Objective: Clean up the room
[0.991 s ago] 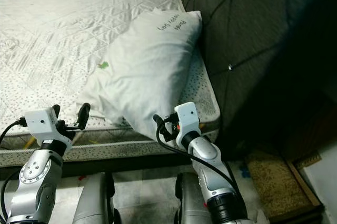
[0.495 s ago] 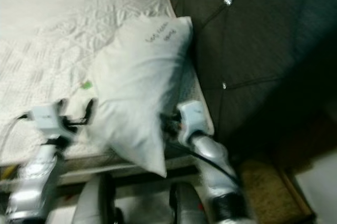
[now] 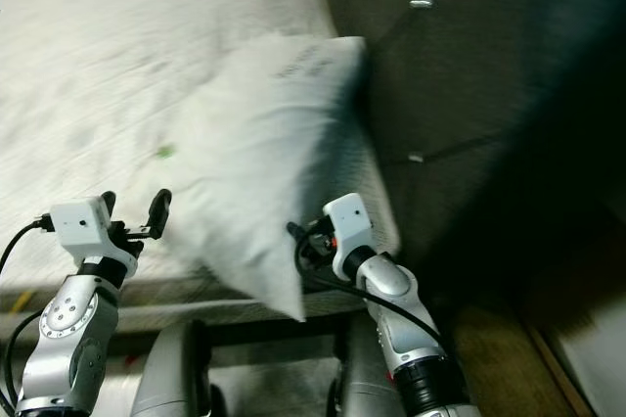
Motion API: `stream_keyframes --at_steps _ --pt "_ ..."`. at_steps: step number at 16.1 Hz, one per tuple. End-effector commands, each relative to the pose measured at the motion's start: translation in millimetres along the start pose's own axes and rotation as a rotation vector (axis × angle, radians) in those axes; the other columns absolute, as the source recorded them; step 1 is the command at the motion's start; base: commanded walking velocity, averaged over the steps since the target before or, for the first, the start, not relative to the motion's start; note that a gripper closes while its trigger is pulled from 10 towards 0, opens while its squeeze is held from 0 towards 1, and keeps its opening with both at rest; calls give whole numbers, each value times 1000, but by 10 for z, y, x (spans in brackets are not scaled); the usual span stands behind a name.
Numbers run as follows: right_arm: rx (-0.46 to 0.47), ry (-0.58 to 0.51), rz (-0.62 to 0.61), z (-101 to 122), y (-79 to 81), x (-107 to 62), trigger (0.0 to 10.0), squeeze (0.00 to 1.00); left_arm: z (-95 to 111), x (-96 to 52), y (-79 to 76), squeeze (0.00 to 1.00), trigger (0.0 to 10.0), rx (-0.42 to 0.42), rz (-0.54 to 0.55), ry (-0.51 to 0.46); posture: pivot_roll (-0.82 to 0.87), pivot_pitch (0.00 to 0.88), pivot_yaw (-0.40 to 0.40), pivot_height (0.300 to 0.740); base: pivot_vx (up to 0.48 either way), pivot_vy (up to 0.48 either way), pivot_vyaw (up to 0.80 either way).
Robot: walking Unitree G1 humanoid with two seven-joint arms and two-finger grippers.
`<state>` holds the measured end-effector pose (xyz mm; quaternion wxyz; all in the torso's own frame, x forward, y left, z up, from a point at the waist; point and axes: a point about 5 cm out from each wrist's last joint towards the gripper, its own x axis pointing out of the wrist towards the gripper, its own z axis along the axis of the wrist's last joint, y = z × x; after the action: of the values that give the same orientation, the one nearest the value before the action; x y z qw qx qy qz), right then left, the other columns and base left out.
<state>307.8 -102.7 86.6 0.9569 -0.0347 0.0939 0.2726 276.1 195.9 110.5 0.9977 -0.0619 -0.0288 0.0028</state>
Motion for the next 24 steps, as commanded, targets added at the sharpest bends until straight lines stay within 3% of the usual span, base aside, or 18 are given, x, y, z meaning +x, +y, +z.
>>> stream_keyframes --at_steps 1,7,10,11,12,19,22,24 --pt "-7 -7 19 24 45 18 10000 0 -7 -17 38 0 10000 12 10 8 -66 144 -9 577 0 0 800" --pt "19 77 15 -51 37 30 10000 0 -2 -24 42 0 10000 14 11 7 -65 151 -9 577 0 0 133" --pt "14 150 51 -90 117 38 10000 0 -6 -38 53 0 10000 10 12 13 -61 164 -6 577 0 0 0" --pt "18 165 62 -108 151 36 8627 0 -8 -42 53 0 10000 10 11 15 -61 167 -7 577 0 0 0" --pt "16 198 65 -139 179 31 0 0 -11 -44 55 0 10000 10 10 18 -59 170 -7 577 0 0 0" --pt "-10 278 32 -153 265 103 0 0 -11 -49 58 0 10000 13 4 25 -53 178 -4 577 0 0 0" --pt "-43 295 13 -153 304 181 0 0 -53 -93 -79 0 10000 -57 -129 84 -35 172 -5 577 0 0 0" --pt "-50 313 3 -175 301 205 0 0 -115 -142 -101 0 10000 -72 -138 153 -29 170 -9 577 0 0 0"
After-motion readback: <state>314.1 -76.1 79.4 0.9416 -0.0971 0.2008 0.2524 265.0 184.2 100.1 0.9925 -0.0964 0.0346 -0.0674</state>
